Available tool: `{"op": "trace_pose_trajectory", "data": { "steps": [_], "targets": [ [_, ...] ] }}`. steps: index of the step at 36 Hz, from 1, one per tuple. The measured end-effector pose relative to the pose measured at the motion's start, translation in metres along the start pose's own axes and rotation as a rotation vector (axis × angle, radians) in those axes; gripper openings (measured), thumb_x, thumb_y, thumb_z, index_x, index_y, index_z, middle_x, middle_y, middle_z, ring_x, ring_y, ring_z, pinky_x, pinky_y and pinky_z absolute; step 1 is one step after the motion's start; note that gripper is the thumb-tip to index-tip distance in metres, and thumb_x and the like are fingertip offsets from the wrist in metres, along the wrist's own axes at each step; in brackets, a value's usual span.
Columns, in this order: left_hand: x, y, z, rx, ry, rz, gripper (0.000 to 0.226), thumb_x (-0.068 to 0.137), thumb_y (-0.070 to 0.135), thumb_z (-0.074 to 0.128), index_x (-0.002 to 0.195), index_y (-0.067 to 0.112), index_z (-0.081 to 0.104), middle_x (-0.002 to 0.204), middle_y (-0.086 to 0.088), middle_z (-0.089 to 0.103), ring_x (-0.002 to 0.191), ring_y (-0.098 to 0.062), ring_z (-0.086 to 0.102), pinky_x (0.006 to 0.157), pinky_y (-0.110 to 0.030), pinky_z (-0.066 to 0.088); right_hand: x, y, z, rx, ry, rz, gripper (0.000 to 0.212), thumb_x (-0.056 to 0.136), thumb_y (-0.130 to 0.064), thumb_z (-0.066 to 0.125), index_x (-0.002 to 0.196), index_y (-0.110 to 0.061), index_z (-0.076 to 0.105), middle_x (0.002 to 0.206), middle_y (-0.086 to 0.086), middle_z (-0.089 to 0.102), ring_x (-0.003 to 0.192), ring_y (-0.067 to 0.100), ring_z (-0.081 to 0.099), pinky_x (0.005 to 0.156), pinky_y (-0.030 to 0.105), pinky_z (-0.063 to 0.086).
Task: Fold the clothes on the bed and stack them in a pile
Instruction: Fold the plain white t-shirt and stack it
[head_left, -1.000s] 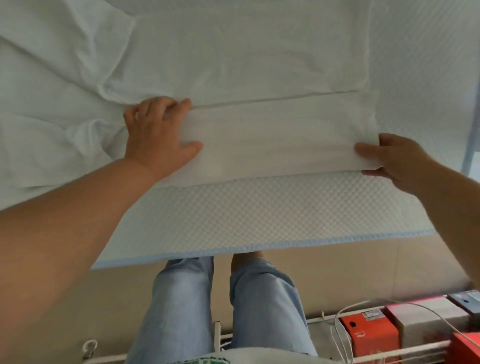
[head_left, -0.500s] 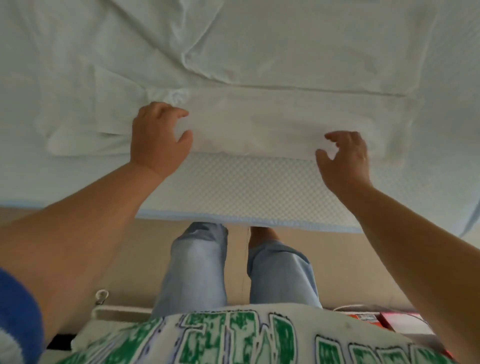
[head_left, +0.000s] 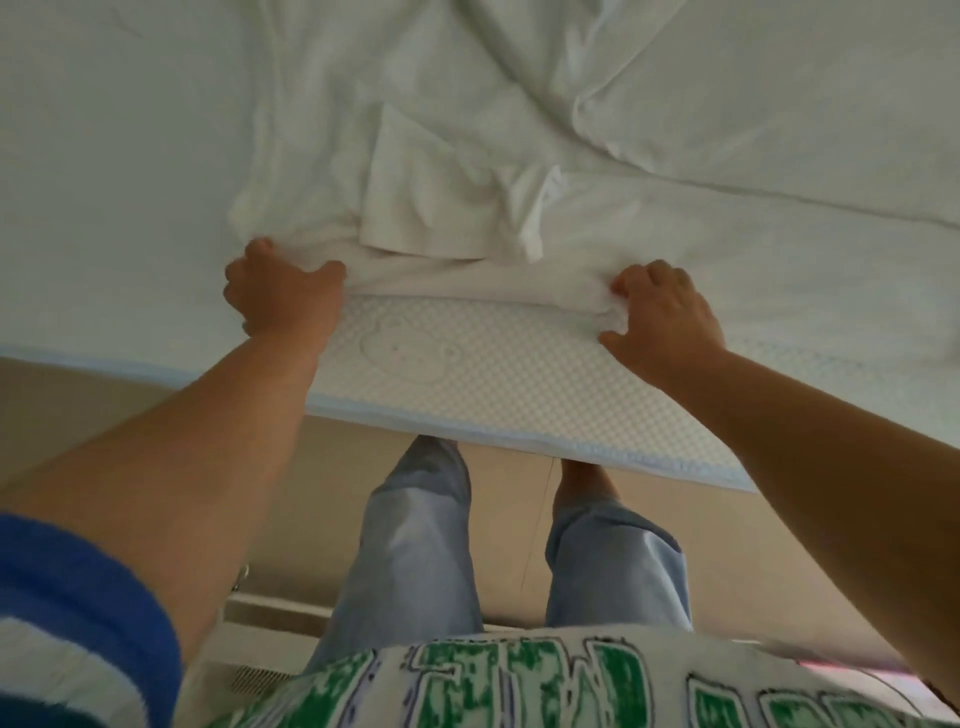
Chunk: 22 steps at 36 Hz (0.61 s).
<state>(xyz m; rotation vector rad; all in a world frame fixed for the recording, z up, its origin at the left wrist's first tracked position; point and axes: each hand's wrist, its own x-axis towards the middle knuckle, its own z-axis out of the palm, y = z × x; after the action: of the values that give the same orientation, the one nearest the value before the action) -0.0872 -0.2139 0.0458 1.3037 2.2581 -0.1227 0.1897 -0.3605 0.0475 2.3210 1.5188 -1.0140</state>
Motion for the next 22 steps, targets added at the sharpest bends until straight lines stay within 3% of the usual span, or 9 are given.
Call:
{"op": "trace_pose_trajectory", "data": {
  "steps": [4, 8, 11, 13, 15, 18, 20, 22],
  "targets": [
    [0.026, -0.014, -0.009, -0.137, -0.006, -0.122, 0.072, 0.072, 0.039, 0.068, 0.133, 0.014, 0.039, 0.134, -0.012, 0.041, 0.120, -0.030, 0.042, 0.094, -0.033, 0.037, 0.002, -0.011, 0.001, -0.050, 0.026, 0.045, 0.046, 0.080, -0.026, 0.067, 0.120, -0.011, 0.049, 0.117, 0.012, 0.048, 0.111, 0.030, 0.044, 0.090, 0.039, 0.039],
    [0.040, -0.029, -0.015, -0.274, -0.086, -0.048, 0.056, 0.071, 0.029, 0.068, 0.121, 0.018, 0.045, 0.115, -0.003, 0.053, 0.093, -0.020, 0.055, 0.070, -0.025, 0.041, 0.003, -0.016, -0.004, -0.085, 0.001, 0.096, 0.043, 0.080, -0.024, 0.067, 0.117, -0.011, 0.050, 0.115, 0.013, 0.049, 0.110, 0.032, 0.045, 0.088, 0.041, 0.041],
    [0.054, -0.038, -0.023, -0.418, -0.185, -0.096, 0.040, 0.072, 0.023, 0.072, 0.103, 0.013, 0.049, 0.098, -0.003, 0.057, 0.075, -0.020, 0.063, 0.069, -0.032, 0.054, 0.005, -0.023, -0.005, -0.095, 0.002, 0.104, 0.032, 0.085, -0.018, 0.058, 0.115, -0.011, 0.053, 0.114, 0.013, 0.051, 0.111, 0.033, 0.046, 0.087, 0.040, 0.040],
    [0.059, -0.043, -0.026, -0.576, -0.334, -0.175, 0.017, 0.076, 0.014, 0.072, 0.083, 0.008, 0.057, 0.086, -0.008, 0.062, 0.055, -0.011, 0.062, 0.061, -0.029, 0.053, 0.007, -0.028, -0.008, -0.113, -0.002, 0.115, 0.026, 0.087, -0.014, 0.051, 0.112, -0.013, 0.056, 0.112, 0.012, 0.053, 0.110, 0.032, 0.048, 0.084, 0.039, 0.040],
    [0.061, -0.044, -0.032, -0.705, -0.436, -0.222, 0.012, 0.080, 0.006, 0.068, 0.073, 0.012, 0.060, 0.075, -0.005, 0.063, 0.052, -0.008, 0.058, 0.058, -0.026, 0.051, 0.009, -0.030, -0.011, -0.143, -0.009, 0.119, 0.025, 0.087, -0.012, 0.047, 0.110, -0.015, 0.058, 0.109, 0.010, 0.055, 0.107, 0.031, 0.050, 0.078, 0.036, 0.037],
    [0.075, -0.042, -0.045, -0.783, -0.395, -0.152, 0.017, 0.081, 0.005, 0.066, 0.069, 0.016, 0.060, 0.067, 0.000, 0.060, 0.051, -0.006, 0.055, 0.050, -0.021, 0.046, 0.009, -0.031, -0.015, -0.217, -0.046, 0.085, 0.023, 0.089, -0.013, 0.046, 0.109, -0.015, 0.058, 0.107, 0.008, 0.057, 0.105, 0.030, 0.051, 0.074, 0.032, 0.031],
    [0.083, -0.041, -0.052, -0.726, -0.327, -0.047, 0.013, 0.077, 0.012, 0.066, 0.068, 0.019, 0.060, 0.062, 0.003, 0.058, 0.047, -0.004, 0.052, 0.047, -0.021, 0.043, 0.009, -0.032, -0.017, -0.248, -0.097, 0.056, 0.021, 0.091, -0.016, 0.046, 0.109, -0.016, 0.057, 0.108, 0.007, 0.058, 0.105, 0.029, 0.052, 0.075, 0.032, 0.030],
    [0.085, -0.046, -0.051, -0.562, -0.292, 0.027, 0.006, 0.075, 0.020, 0.067, 0.077, 0.016, 0.061, 0.068, 0.003, 0.059, 0.053, -0.007, 0.056, 0.054, -0.027, 0.049, 0.011, -0.035, -0.019, -0.267, -0.149, 0.059, 0.020, 0.091, -0.016, 0.047, 0.109, -0.018, 0.056, 0.110, 0.006, 0.057, 0.106, 0.028, 0.052, 0.077, 0.032, 0.033]
  ]
}}
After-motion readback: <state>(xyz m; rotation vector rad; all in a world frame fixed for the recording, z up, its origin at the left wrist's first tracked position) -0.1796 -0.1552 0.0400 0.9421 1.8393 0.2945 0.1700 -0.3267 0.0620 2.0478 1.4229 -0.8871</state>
